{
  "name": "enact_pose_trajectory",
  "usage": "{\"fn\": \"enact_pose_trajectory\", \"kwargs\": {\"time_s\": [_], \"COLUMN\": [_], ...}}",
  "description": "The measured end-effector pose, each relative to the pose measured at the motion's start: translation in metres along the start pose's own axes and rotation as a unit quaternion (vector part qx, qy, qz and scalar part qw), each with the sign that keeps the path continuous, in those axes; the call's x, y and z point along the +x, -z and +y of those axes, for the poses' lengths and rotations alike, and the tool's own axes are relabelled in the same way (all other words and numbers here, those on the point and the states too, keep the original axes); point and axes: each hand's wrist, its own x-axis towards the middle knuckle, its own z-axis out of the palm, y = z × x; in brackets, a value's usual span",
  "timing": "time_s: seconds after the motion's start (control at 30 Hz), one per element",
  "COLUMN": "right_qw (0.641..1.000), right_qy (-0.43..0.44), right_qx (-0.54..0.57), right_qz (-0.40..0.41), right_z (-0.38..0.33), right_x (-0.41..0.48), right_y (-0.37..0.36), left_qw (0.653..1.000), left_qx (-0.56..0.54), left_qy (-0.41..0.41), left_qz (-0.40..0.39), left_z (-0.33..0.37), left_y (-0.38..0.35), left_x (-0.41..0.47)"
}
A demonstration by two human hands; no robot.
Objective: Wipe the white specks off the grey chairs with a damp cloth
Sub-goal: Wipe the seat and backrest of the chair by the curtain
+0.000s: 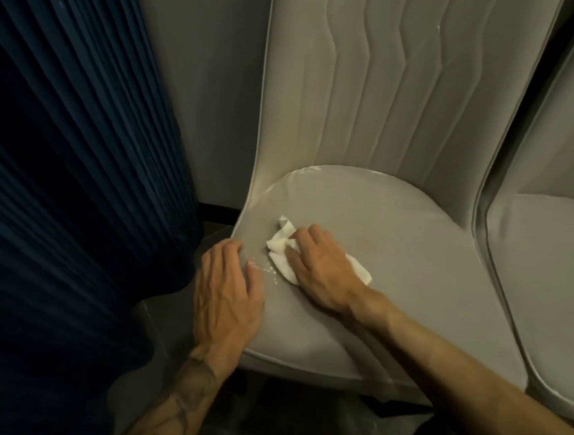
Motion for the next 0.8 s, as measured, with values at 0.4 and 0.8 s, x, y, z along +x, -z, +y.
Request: {"fn": "enact_pose_trajectory", "kwargs": {"time_s": [0.4, 0.8], "right_qw": [0.996, 0.988], "right_qy": [-0.079, -0.133], "right_qx": [-0.039, -0.060], "right_qz": [0.018, 0.052], "right_z": [-0.007, -0.051], "right_x": [-0.037, -0.089], "right_y": [0.002, -0.005], "left_qw": [1.000, 1.000], "left_qx": [0.014, 0.010], "left_qy": [-0.011, -0.012], "left_qz": [-0.002, -0.010], "left_z": [0.001, 0.004], "left_y": [0.002, 0.003], "left_x": [-0.003, -0.002]}}
